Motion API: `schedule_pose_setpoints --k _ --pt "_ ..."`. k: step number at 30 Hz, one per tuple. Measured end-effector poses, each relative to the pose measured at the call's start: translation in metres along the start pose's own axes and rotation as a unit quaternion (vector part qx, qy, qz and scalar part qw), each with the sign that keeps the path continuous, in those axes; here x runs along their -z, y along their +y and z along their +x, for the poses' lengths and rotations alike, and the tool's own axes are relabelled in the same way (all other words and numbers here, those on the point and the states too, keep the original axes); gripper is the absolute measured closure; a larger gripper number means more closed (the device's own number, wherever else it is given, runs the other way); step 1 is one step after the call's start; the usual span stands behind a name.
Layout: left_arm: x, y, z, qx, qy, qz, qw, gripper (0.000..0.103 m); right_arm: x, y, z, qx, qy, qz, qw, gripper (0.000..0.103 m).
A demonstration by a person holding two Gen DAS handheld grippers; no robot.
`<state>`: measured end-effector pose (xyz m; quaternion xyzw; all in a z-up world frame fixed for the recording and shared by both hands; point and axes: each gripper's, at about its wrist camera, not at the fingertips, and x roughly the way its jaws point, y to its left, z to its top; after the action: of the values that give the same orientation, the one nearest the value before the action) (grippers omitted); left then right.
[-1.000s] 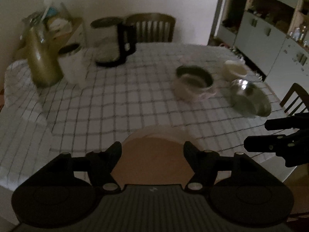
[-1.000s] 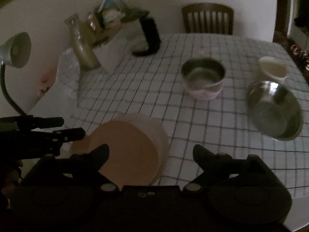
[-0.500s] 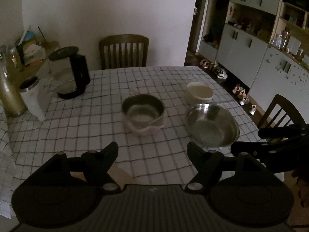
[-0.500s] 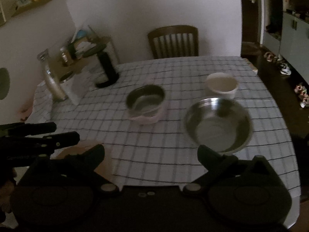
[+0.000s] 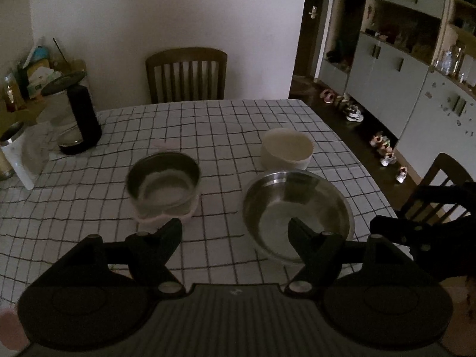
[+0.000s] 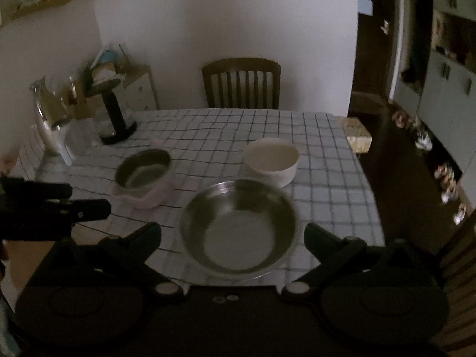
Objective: Organize plates and bowls
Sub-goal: 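Move both grippers to the steel bowl and close them on its rim, then lift and carry the steel bowl with both grippers toward the pink plates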
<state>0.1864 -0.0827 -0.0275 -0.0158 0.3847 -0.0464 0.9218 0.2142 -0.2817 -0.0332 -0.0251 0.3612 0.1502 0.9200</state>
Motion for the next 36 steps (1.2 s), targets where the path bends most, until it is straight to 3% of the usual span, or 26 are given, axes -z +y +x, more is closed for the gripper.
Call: schedule_pose_setpoints --k 7,16,26,28,30,32,34,36 --pt "-0.005 -0.02 0.043 -0.017 0.024 -0.002 0.9996 0.025 -0.002 -0.033 0.033 -0.004 0.018 -0.016 1.0 0.005" --pt "-0.011 -0.011 0.1 -0.043 0.065 -0.014 0.9969 0.025 -0.004 -0.053 0.081 -0.015 0.044 -0.025 0.999 0.015" --pt "-0.007 -0.007 0.153 -0.047 0.118 -0.028 0.9915 0.026 -0.006 -0.079 0.132 -0.016 0.102 0.02 0.994 0.027" --pt "-0.006 -0.008 0.159 -0.048 0.127 -0.026 0.9904 0.037 -0.006 -0.083 0.14 -0.013 0.115 0.031 0.993 0.031" --pt "-0.005 -0.008 0.165 -0.044 0.137 -0.027 0.9892 0.041 -0.005 -0.088 0.147 -0.014 0.129 0.044 0.991 0.041" --pt "-0.005 -0.008 0.167 -0.04 0.141 -0.03 0.9888 0.048 -0.003 -0.091 0.152 -0.016 0.142 0.054 0.988 0.046" --pt "-0.005 -0.009 0.171 -0.034 0.147 -0.032 0.9881 0.064 -0.002 -0.094 0.154 -0.022 0.15 0.062 0.987 0.054" --pt "-0.006 -0.009 0.172 -0.033 0.151 -0.034 0.9874 0.069 -0.001 -0.096 0.154 -0.028 0.156 0.068 0.985 0.063"
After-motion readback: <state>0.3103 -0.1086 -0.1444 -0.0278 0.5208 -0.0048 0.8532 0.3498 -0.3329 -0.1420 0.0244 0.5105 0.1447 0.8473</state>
